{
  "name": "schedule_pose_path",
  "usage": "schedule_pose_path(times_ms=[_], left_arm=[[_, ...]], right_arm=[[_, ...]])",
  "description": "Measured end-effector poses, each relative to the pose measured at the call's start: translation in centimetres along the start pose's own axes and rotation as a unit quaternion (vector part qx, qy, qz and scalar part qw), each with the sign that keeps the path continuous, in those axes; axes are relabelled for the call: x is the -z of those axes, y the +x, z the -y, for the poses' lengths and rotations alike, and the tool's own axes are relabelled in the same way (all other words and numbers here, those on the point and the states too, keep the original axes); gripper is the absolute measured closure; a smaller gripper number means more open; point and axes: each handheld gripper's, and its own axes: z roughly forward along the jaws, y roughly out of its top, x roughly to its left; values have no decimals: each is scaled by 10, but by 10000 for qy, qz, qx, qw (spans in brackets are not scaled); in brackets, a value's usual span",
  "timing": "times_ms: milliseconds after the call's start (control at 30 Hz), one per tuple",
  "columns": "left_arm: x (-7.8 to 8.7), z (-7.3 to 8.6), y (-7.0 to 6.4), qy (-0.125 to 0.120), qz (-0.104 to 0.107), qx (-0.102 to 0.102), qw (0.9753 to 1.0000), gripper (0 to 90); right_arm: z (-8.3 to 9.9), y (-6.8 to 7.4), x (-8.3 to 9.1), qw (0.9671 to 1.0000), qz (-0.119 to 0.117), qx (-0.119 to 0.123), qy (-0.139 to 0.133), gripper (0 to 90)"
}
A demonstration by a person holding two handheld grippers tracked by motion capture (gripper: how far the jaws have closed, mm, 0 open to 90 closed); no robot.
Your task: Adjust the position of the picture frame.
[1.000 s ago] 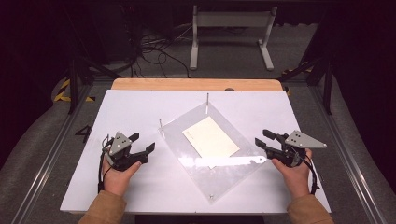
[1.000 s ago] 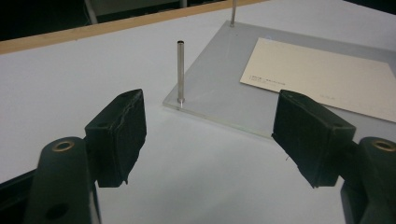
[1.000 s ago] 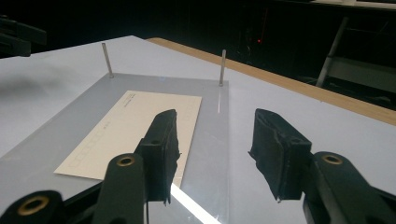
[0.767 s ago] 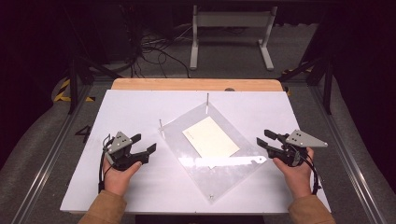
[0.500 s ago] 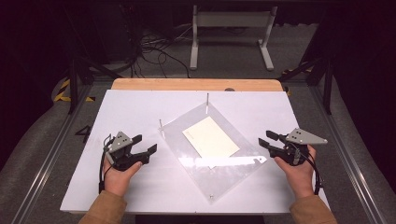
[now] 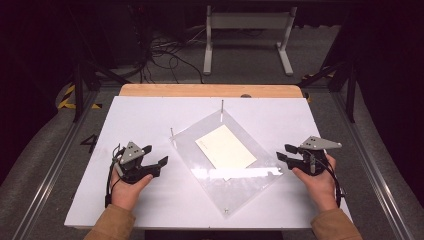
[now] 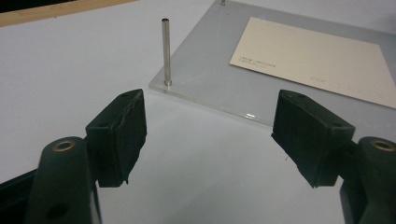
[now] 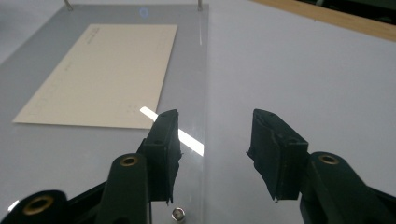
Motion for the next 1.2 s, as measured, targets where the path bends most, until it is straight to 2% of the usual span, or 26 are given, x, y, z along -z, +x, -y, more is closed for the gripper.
schedule_pose_path(times_ms=[133,167,267,367,667,867,1200], left_arm=[[0,0,0,7,21,-8,10000,263],[0,0,0,12,10,7,10000,263],[0,0,0,23,0,7,10000,263],[0,0,0,44,2,16,10000,263],[-1,1,1,67,9,35,10000,263],[-1,1,1,89,26,45,9999,263],[-1,1,3,88,-4,96,9999,263]], right_arm=[[1,-1,-3,9998,16,-36,208,593],[3,-2,-5,9993,34,-54,365,657],[4,-3,-7,9982,91,-74,593,748],[5,-4,-9,9976,82,-99,685,805],[10,-9,-16,9943,69,-257,1028,853],[14,-8,-23,9907,-144,-282,1324,870],[14,-8,-23,9901,-261,-258,1357,899]])
